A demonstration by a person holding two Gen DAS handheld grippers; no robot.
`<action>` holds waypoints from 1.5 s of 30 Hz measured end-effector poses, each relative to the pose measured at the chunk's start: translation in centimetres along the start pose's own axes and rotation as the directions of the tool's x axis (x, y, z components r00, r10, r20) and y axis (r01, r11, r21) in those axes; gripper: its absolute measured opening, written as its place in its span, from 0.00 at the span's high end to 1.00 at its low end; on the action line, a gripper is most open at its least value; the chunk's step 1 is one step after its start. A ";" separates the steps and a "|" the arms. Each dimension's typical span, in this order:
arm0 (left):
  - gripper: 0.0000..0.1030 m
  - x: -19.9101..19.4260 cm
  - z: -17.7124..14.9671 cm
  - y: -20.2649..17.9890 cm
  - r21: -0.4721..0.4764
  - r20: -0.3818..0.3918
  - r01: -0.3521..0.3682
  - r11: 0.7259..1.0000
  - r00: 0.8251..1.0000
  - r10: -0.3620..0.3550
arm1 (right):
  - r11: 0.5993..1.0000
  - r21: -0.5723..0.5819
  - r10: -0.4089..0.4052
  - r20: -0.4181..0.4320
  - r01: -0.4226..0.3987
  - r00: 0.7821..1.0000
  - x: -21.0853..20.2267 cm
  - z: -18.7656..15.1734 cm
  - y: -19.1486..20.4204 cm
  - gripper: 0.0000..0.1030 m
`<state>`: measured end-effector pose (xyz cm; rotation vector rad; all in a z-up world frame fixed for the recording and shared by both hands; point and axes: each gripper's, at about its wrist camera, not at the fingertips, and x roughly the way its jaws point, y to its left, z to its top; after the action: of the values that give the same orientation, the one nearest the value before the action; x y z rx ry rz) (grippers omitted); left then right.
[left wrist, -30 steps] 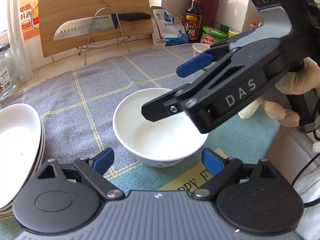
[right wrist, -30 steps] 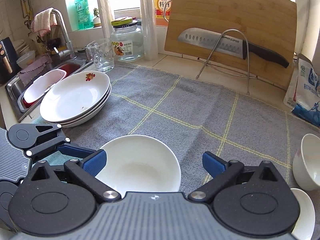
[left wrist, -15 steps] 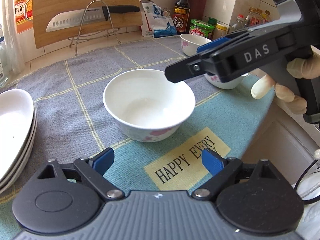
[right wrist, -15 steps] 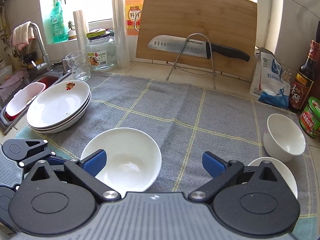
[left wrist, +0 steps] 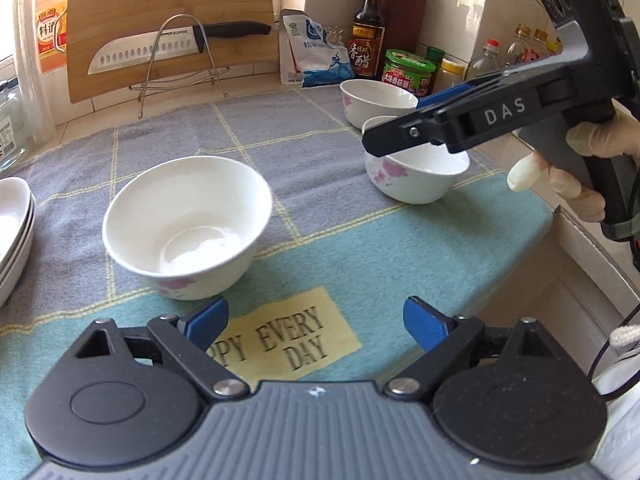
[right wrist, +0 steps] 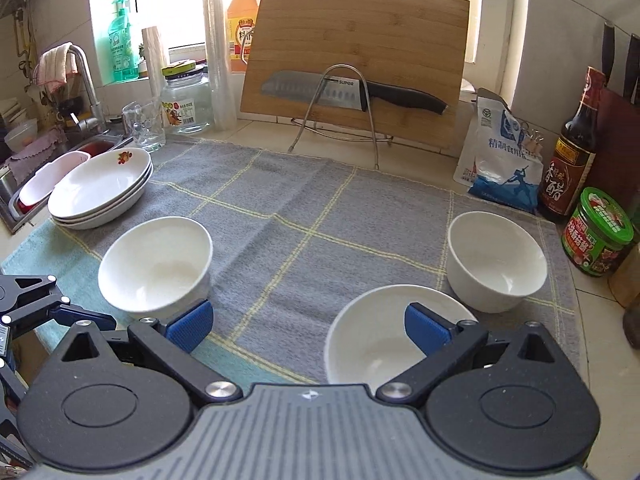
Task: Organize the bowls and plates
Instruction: 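Move the right tool to another white bowl and close on its rim, then lift the bowl with the right tool and carry it over another bowl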
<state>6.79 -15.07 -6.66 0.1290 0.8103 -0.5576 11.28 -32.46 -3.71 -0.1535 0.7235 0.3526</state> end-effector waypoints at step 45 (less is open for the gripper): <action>0.17 9.9 6.4 -9.1 0.146 0.143 -0.047 0.988 0.989 0.026 | 0.977 0.145 0.168 -0.090 -0.154 0.982 3.4 -2.2 -10.8 0.37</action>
<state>11.68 -29.03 -8.48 0.2387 0.6280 -0.5856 16.24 -42.22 -7.43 0.0187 0.8613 0.4510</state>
